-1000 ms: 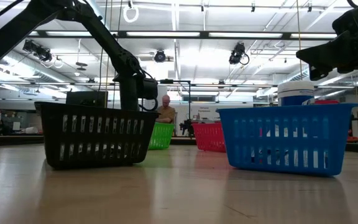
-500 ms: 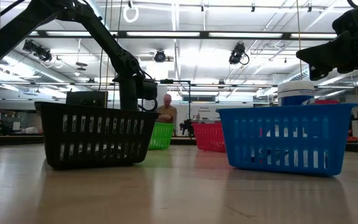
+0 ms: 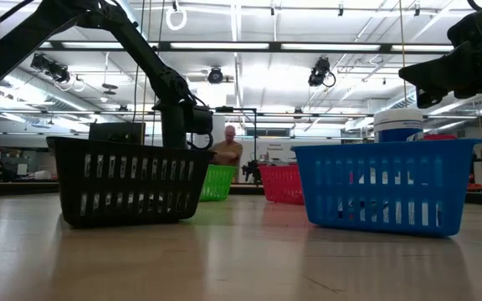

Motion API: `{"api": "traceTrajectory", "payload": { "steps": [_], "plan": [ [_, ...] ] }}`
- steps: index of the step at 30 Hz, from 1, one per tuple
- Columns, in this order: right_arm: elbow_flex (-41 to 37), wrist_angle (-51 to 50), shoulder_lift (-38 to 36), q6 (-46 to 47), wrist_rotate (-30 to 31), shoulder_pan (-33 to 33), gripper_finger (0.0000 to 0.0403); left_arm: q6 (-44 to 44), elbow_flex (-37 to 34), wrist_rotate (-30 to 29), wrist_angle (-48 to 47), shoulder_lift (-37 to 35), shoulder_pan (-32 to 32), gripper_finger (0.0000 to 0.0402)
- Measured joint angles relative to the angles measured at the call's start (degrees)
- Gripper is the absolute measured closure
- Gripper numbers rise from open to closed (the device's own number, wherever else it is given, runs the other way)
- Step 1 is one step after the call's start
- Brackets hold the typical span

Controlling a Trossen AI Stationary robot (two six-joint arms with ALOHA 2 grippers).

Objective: Pick & Place First Aid Supplies
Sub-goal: Put the green bandage pack into the green bin

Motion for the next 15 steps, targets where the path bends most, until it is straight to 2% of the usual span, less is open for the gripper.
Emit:
{"api": "traceTrajectory", "payload": {
  "steps": [15],
  "plan": [
    [0.02, 0.0, 0.01, 0.0, 0.0, -0.01, 0.039, 0.0, -0.04, 0.03, -0.02, 0.02, 0.02, 0.0363]
  ]
}}
